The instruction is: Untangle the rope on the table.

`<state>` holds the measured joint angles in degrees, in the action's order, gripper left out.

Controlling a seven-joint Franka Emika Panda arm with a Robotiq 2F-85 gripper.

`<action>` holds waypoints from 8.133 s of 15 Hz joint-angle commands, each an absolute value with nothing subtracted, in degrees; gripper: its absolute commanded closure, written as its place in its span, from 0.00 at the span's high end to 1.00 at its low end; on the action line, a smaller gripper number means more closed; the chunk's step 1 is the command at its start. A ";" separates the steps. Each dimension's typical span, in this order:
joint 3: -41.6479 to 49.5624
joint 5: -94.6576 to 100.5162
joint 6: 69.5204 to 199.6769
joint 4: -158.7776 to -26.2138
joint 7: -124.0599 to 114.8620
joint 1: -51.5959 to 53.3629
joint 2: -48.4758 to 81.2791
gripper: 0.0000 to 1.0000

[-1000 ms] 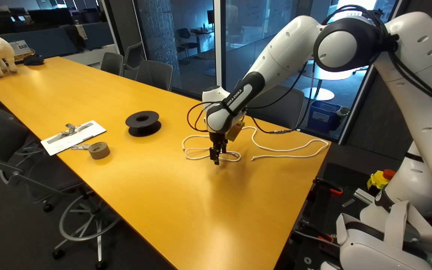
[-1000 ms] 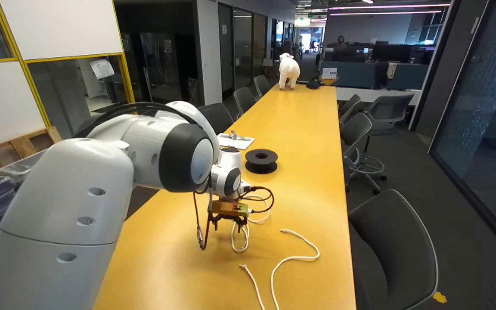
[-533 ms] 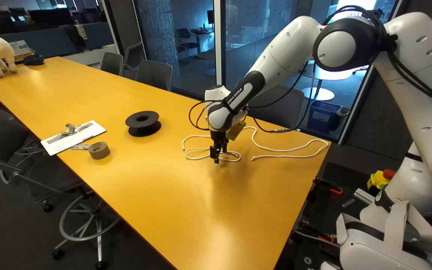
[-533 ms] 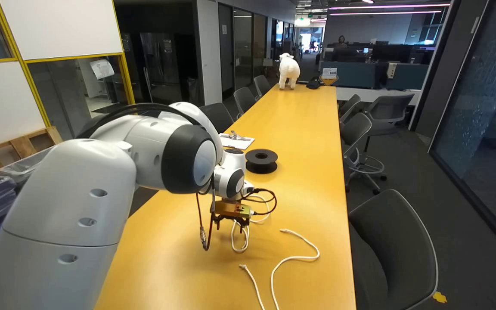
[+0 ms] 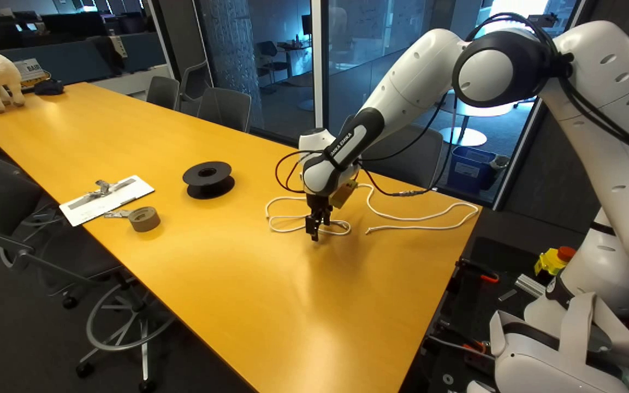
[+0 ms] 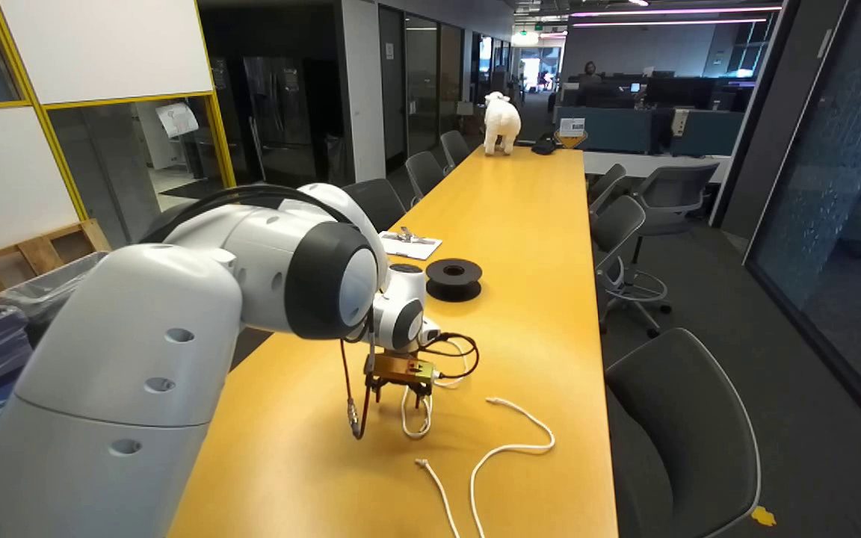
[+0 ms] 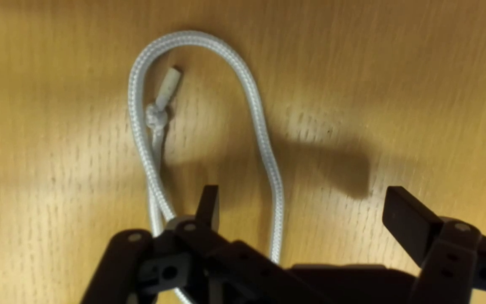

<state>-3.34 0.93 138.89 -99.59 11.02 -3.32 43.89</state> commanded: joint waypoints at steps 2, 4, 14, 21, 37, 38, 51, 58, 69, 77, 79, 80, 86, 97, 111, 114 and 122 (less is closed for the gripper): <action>-4.42 -0.47 140.10 -99.69 12.43 -4.49 43.85 1.00; -4.45 -0.47 139.97 -99.58 12.47 -4.58 43.98 1.00; -4.41 -0.30 140.19 -99.47 12.50 -4.71 43.97 0.27; -4.59 -0.36 140.03 -99.33 12.79 -4.89 43.83 0.07; -13.39 -1.99 139.27 -102.41 29.27 -7.27 31.62 0.08; -13.67 -2.48 139.08 -102.41 30.24 -7.40 30.81 0.08; -15.54 -8.13 138.73 -105.30 49.92 -7.60 24.57 0.09; -15.68 -11.47 139.77 -109.34 59.05 -6.85 19.08 0.09; -11.76 -4.24 141.50 -119.02 63.15 -2.29 20.39 0.09; -11.03 8.73 139.85 -125.77 70.55 -0.61 20.28 0.08; -10.72 11.06 140.14 -126.74 72.36 -0.30 20.31 0.08; -10.61 11.91 140.25 -127.11 72.98 -0.24 20.31 0.09; -10.32 13.94 140.60 -128.05 76.21 -0.36 20.52 0.08; -6.44 13.30 131.79 -122.42 71.59 -0.30 21.24 0.89; -3.10 9.01 112.44 -129.96 33.90 -0.42 -0.60 1.00; -2.49 6.12 107.41 -133.79 27.30 -0.33 -10.23 1.00; 0.38 -0.34 101.82 -138.81 11.68 -0.43 -29.58 1.00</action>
<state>-1.32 2.26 101.85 -135.75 16.94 -0.93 -22.99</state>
